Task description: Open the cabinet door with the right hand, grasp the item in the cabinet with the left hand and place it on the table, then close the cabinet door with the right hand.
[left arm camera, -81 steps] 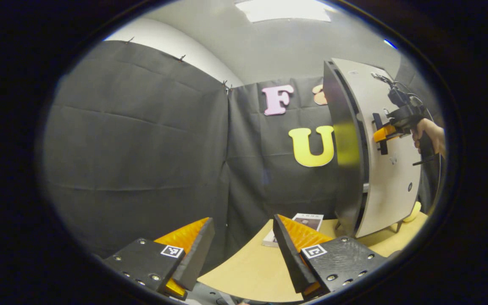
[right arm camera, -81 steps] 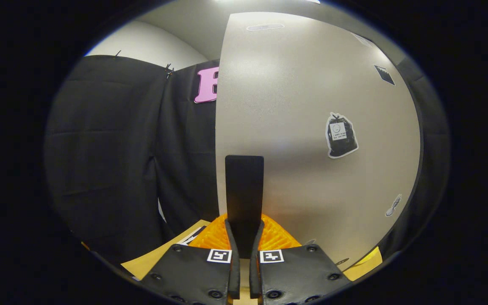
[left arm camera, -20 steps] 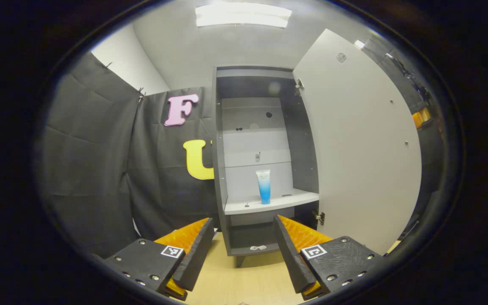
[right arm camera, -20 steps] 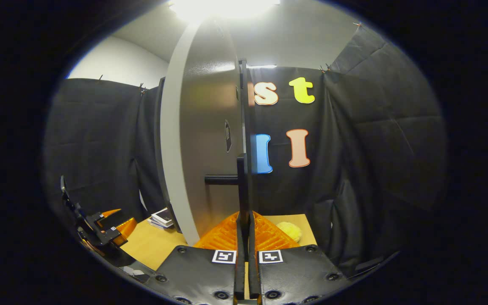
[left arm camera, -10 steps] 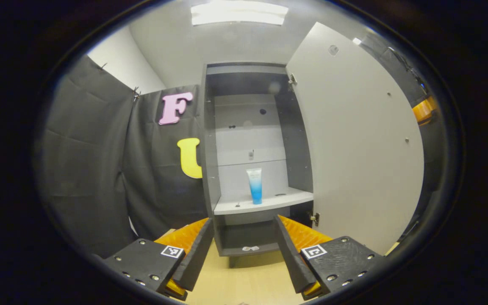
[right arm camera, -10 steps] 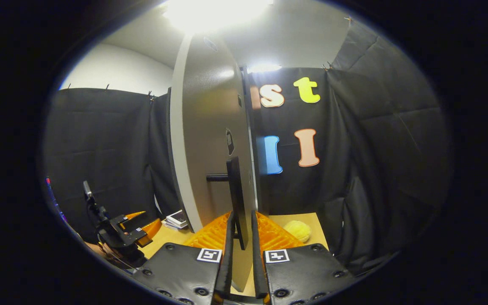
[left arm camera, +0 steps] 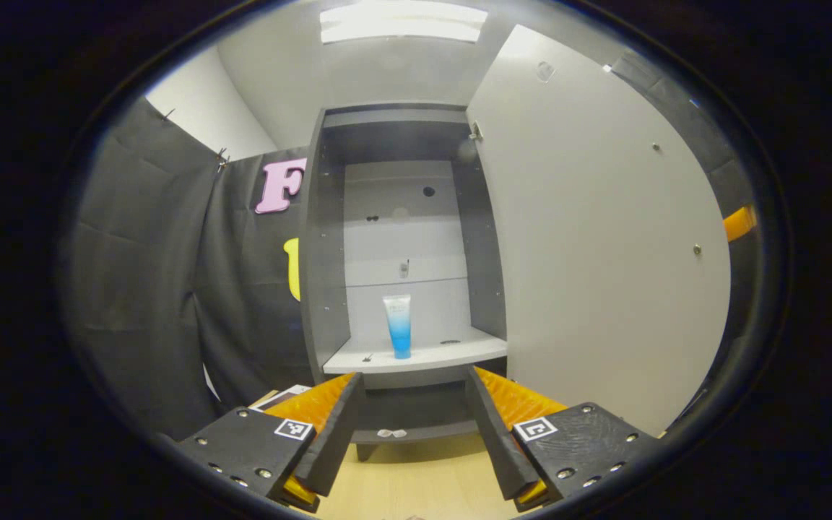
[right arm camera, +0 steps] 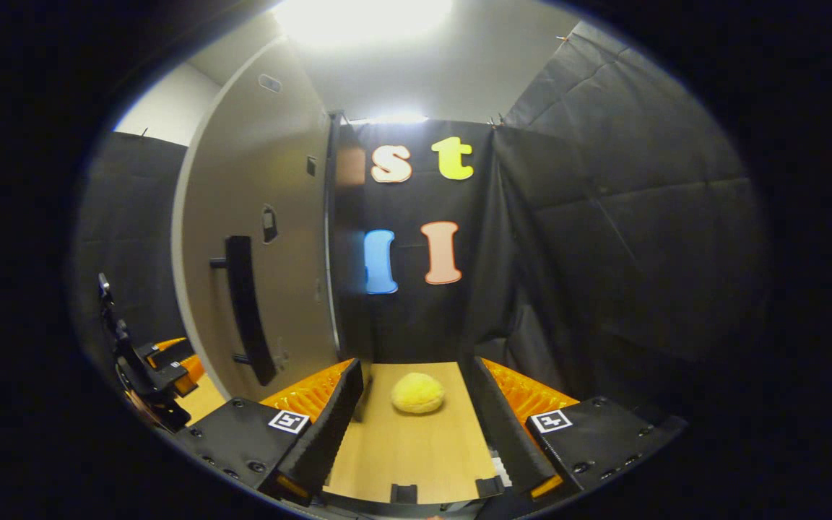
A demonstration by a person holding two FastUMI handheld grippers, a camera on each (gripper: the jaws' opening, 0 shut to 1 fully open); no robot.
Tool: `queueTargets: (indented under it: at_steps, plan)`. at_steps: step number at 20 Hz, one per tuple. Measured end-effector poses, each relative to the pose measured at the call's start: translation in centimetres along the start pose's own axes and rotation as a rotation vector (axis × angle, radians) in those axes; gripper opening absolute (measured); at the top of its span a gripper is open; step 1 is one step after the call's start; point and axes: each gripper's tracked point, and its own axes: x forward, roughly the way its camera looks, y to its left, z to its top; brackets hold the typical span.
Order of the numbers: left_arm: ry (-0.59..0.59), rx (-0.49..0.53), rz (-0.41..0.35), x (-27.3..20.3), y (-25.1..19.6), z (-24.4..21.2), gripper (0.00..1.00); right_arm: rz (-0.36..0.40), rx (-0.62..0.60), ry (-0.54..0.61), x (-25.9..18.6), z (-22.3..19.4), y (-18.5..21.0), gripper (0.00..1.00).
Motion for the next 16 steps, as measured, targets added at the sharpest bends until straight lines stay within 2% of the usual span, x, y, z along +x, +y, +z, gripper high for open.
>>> queueTargets:
  at_steps: [2, 4, 5, 6, 8, 10, 12, 13, 15, 16]
  plan:
    - [-0.001, 0.0, 0.007, 1.5, 0.0, 0.6, 0.84, -0.072, -0.001, -0.009, 1.1, -0.6, -2.0, 0.92]
    - [-0.002, 0.008, 0.022, 3.3, 0.5, 1.2, 0.83, -0.105, 0.017, -0.005, 1.3, -2.1, -2.3, 0.95]
    - [-0.004, 0.016, 0.033, 4.5, 0.8, 1.5, 0.83, -0.121, 0.028, 0.0, 1.7, -2.5, -2.8, 0.92]
    - [-0.011, 0.023, 0.044, 5.6, 1.2, 1.8, 0.83, -0.142, 0.036, 0.007, 1.8, -2.8, -3.3, 0.95]
    - [-0.023, 0.029, 0.059, 8.1, 1.9, 2.4, 0.84, -0.191, 0.042, 0.014, 2.5, -3.3, -4.4, 0.92]
    - [-0.023, 0.017, 0.063, 10.8, 2.5, 2.5, 0.86, -0.23, 0.05, 0.03, 3.0, -3.9, -4.8, 0.95]
    - [-0.02, -0.006, 0.07, 13.7, 3.2, 2.4, 0.86, -0.26, 0.046, 0.041, 3.3, -4.0, -5.2, 0.92]
    - [-0.016, -0.021, 0.069, 15.1, 3.5, 2.4, 0.86, -0.285, 0.038, 0.044, 3.5, -3.9, -5.6, 0.95]
    - [-0.009, -0.039, 0.066, 17.7, 3.8, 2.0, 0.84, -0.322, 0.031, 0.047, 3.8, -4.1, -5.9, 0.92]
    - [-0.007, -0.04, 0.066, 18.8, 3.9, 1.7, 0.84, -0.336, 0.031, 0.047, 3.8, -4.0, -5.8, 0.95]
